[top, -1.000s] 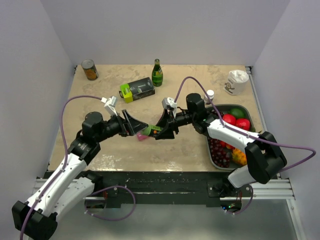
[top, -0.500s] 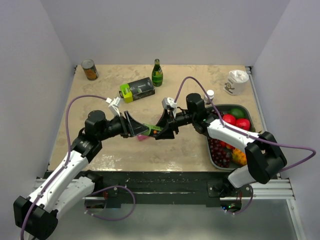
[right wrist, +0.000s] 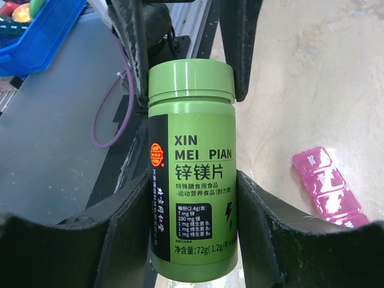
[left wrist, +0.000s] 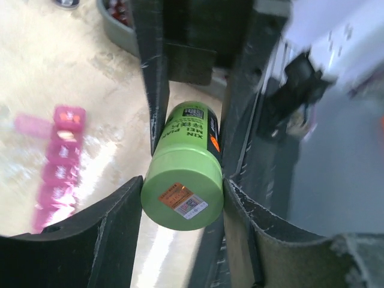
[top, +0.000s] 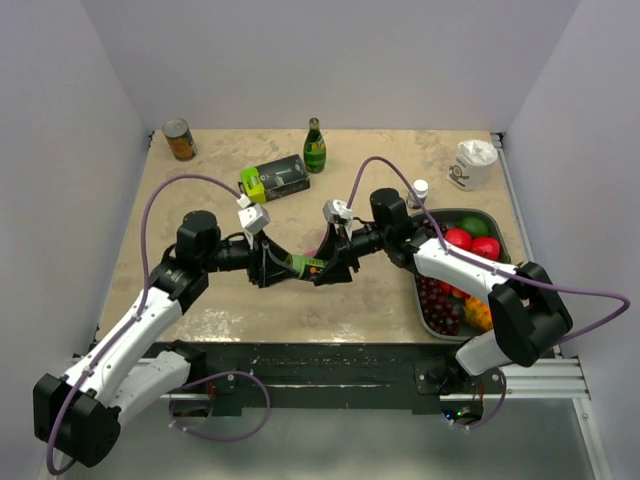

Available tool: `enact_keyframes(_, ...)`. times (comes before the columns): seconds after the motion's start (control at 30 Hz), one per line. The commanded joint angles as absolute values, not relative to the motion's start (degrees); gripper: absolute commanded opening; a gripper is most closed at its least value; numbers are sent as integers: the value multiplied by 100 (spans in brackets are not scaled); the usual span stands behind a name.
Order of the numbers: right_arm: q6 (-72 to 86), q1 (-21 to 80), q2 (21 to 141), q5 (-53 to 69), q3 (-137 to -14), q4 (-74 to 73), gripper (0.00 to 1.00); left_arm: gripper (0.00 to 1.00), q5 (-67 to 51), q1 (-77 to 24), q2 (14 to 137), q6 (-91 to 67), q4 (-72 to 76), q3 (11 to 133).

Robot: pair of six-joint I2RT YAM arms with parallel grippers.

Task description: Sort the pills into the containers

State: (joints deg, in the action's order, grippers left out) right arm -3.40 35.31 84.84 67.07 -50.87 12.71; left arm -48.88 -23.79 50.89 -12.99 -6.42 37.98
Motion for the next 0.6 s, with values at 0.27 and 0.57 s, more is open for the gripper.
enact_keyframes(0.27, -413, 3568, 8323, 6478, -5388, 1696, 0, 99, -5695, -2470, 5934, 1918, -1092, 4580)
enact_keyframes(0.57, -475, 3568, 8367, 6486, -5405, 1635, 0, 99, -5135, -2417, 4132, -1233, 650, 3411)
